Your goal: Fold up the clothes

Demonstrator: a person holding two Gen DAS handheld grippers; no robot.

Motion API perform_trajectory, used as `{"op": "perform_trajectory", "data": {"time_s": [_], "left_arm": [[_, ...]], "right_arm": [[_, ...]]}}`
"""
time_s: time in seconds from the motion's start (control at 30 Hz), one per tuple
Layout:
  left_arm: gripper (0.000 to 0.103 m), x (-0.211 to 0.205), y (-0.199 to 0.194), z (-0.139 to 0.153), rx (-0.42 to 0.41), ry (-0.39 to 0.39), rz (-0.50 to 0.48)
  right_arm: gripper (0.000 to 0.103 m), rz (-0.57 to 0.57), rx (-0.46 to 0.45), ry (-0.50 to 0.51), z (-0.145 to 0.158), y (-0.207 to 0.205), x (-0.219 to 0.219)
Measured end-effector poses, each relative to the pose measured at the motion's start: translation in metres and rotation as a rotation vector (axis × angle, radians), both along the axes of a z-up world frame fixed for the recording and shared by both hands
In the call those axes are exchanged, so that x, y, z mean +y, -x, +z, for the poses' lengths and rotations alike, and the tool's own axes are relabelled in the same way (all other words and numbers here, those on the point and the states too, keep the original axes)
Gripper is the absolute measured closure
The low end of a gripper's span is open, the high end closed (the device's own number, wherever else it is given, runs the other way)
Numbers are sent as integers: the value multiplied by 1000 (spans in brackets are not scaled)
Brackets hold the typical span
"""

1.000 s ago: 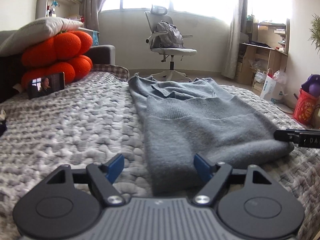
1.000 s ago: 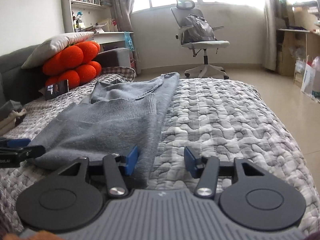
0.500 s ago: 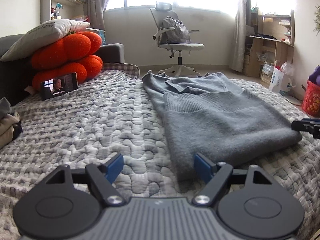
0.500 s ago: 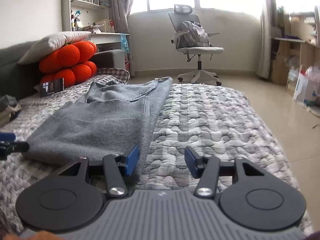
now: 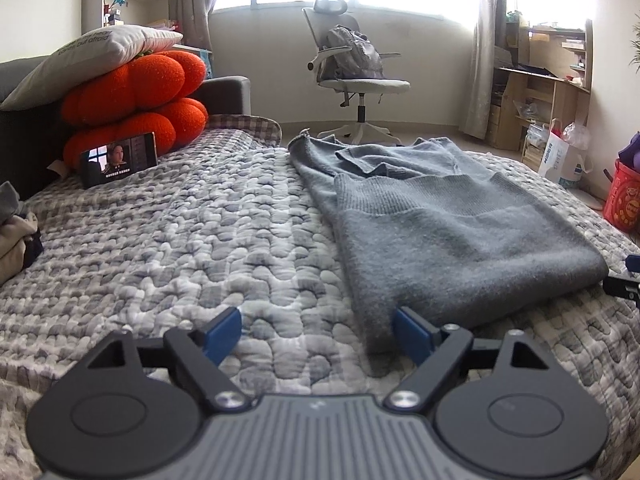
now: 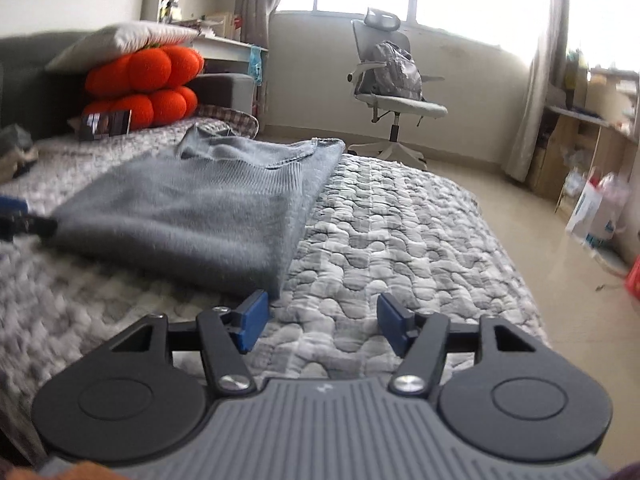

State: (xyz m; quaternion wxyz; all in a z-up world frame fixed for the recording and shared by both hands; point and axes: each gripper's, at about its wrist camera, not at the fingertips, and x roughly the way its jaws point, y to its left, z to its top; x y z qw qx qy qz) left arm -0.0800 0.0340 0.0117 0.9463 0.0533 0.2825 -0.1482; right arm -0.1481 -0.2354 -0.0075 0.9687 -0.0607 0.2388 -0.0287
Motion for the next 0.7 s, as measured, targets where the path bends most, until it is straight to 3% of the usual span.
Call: {"op": "perform_trajectory", "data": {"time_s": [0.47,0.7], "left_arm": [[13,-1,-5,-2,22,-2,4],[13,-1,-6,-1,28,0,7]], "right_arm": [[38,99,-38,152,-6,-3,29],[38,174,-69,308,-12,-9,50]]}}
